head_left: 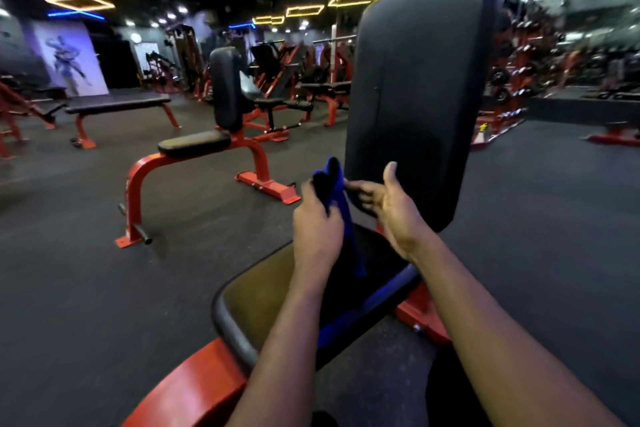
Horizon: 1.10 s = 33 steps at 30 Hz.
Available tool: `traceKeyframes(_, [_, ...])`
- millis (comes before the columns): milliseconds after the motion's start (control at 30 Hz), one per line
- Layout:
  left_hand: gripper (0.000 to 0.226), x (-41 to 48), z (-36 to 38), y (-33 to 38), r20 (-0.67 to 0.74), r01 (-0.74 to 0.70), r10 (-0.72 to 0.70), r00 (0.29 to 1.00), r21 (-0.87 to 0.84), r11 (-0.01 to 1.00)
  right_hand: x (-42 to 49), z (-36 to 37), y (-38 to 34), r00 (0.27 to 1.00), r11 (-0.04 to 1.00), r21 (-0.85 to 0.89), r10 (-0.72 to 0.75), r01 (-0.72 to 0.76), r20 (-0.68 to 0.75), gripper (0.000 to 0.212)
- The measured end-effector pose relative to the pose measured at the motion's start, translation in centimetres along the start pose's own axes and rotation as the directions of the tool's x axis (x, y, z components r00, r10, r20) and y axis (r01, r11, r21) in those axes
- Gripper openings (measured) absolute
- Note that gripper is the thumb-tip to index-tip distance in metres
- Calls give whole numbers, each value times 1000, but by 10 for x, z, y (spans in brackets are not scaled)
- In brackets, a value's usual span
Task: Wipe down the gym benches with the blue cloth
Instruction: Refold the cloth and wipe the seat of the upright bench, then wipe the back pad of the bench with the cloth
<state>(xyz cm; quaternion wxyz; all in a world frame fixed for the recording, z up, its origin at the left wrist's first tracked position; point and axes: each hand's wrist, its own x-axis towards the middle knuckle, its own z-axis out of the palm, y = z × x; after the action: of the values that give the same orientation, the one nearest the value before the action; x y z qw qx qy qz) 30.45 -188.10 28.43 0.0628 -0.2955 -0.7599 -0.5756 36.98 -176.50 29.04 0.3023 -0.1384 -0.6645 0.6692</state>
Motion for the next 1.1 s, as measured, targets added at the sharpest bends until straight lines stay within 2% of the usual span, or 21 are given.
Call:
traceKeyframes(33, [41,5,7,3,-73,84,-83,994,18,996,5,-16,-4,985,984,-135,-134,119,-109,68])
traceKeyframes(67, [37,10,16,10,-140,149,-143,980,35,988,12,-38,-7,916,937,-266,-297,226,-268,55])
traceKeyframes(100, [33,17,24,12,-202,209,-194,960,56,976,17,-57,-10,790,888,-355,-433,291,-434,44])
traceKeyframes(133, [30,26,35,17,-255,255,-232,939,61,965,20,-76,-18,631,850,-413,-522,327,-574,35])
traceKeyframes(167, [28,34,46,21,-289,297,-270,919,56,953,27,-94,-21,498,834,-445,-551,325,-670,29])
traceKeyframes(200, [28,42,58,27,-296,320,-296,908,35,947,33,-107,-29,414,838,-455,-544,300,-729,27])
traceKeyframes(233, [28,49,74,34,-281,331,-315,907,13,943,45,-124,-32,405,860,-443,-509,252,-759,31])
traceKeyframes(267, [29,52,89,39,-256,319,-311,915,-11,948,57,-136,-33,460,890,-398,-456,224,-762,39])
traceKeyframes(367, [37,53,140,45,-74,171,-181,981,-122,978,84,-156,-36,761,976,-154,-216,152,-611,87])
traceKeyframes(400, [38,51,153,42,-44,132,-142,989,-179,975,90,-157,-36,830,984,-147,-165,101,-532,93])
traceKeyframes(433, [36,48,162,35,-46,110,-124,991,-236,966,95,-157,-31,861,985,-138,-155,100,-485,96])
traceKeyframes(533, [40,42,183,11,-111,85,-109,988,-205,975,107,-158,-15,872,976,76,-146,204,-467,113])
traceKeyframes(567, [48,42,193,7,-90,100,-116,989,-167,981,111,-160,-11,870,963,113,-168,246,-463,101])
traceKeyframes(633, [67,45,207,10,-21,155,-159,987,-139,978,108,-154,-14,845,948,92,-223,303,-486,60])
traceKeyframes(667, [79,46,212,13,-13,174,-177,984,-149,973,108,-154,-13,824,952,60,-226,299,-519,55])
traceKeyframes(767, [98,44,222,17,-82,198,-217,973,-192,961,112,-153,-6,815,943,82,-232,322,-531,87])
traceKeyframes(800, [96,38,224,18,-91,212,-235,968,-206,955,113,-155,-5,816,943,78,-238,325,-527,87])
traceKeyframes(867, [87,27,228,20,-77,248,-270,960,-225,942,109,-152,-11,806,944,57,-246,326,-538,58])
traceKeyframes(900, [83,24,229,20,-68,266,-288,955,-234,935,108,-151,-12,801,937,55,-263,345,-538,51])
traceKeyframes(1000, [75,38,225,14,-46,296,-322,946,-286,911,106,-151,-17,777,928,26,-295,371,-557,58])
traceKeyframes(1100, [71,65,218,4,-42,336,-367,929,-316,887,99,-146,-23,779,943,10,-269,333,-567,51])
